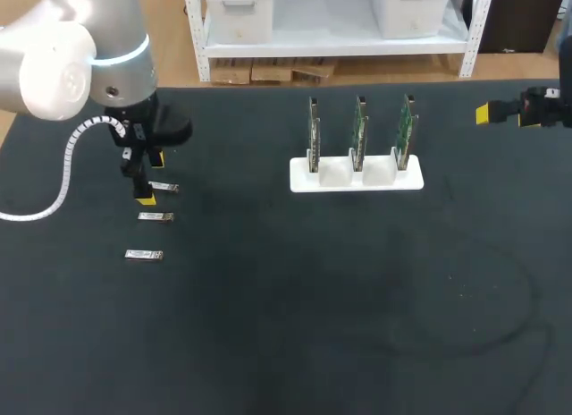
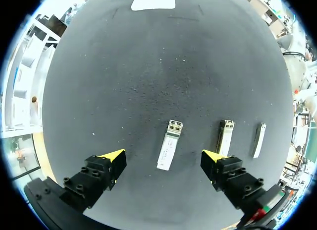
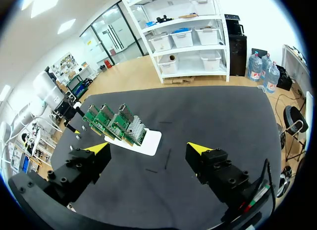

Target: Pick up the optical module with the left hand, and insert it into the network port with the right hand.

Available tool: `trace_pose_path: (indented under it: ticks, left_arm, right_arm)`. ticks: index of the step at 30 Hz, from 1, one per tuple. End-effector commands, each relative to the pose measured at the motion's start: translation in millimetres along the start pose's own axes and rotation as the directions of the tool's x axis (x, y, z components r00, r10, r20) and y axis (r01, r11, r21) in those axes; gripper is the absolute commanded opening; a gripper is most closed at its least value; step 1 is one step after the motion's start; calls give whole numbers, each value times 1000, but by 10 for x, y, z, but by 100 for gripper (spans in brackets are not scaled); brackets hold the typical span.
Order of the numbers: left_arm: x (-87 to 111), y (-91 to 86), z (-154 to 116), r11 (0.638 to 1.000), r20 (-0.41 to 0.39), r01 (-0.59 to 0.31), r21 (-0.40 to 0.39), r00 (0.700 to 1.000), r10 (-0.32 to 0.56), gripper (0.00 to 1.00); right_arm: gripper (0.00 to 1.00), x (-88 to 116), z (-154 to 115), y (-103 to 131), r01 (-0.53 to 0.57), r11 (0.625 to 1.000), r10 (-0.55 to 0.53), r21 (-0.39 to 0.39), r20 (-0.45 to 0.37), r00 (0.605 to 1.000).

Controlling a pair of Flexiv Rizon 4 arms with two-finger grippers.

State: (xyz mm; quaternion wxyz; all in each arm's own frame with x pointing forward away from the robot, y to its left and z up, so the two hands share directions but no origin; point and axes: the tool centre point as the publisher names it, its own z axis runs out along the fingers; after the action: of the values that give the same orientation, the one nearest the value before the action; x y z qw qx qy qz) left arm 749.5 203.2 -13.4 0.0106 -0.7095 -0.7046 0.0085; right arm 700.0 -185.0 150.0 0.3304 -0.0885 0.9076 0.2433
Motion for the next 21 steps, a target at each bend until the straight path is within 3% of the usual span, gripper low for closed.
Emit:
trace_pose_path:
  ticks: [1, 11, 13, 14, 15, 16, 17, 21]
  left_arm:
    - [-22, 11, 31, 1000, -7, -4, 8, 1000, 4, 100]
    - [-15, 23, 45, 1000, -4, -10, 1, 1000, 10, 100]
    - [-6, 24, 51, 1000, -3, -12, -2, 1000, 12, 79]
    - [-3, 20, 55, 1000, -3, -13, -3, 1000, 13, 36]
    - [3, 17, 64, 1000, -10, -9, -3, 1000, 9, 13]
    - [6, 17, 69, 1000, -9, -9, -3, 1000, 9, 13]
    - [8, 16, 71, 1000, -9, -10, -2, 1000, 10, 0]
    - [9, 7, 74, 1000, -8, -17, -12, 1000, 17, 0]
  right_arm:
    - [100, 0, 0, 0, 0, 1000, 0, 0, 0, 1000]
    - [100, 0, 0, 0, 0, 1000, 0, 0, 0, 1000]
    - [100, 0, 0, 0, 0, 1000, 0, 0, 0, 1000]
    - [100, 0, 0, 0, 0, 1000, 0, 0, 0, 1000]
    - [100, 0, 0, 0, 0, 1000, 0, 0, 0, 1000]
    - [100, 0, 0, 0, 0, 1000, 0, 0, 0, 1000]
    - [100, 0, 0, 0, 0, 1000, 0, 0, 0, 1000]
    - [100, 0, 0, 0, 0, 1000, 0, 0, 0, 1000]
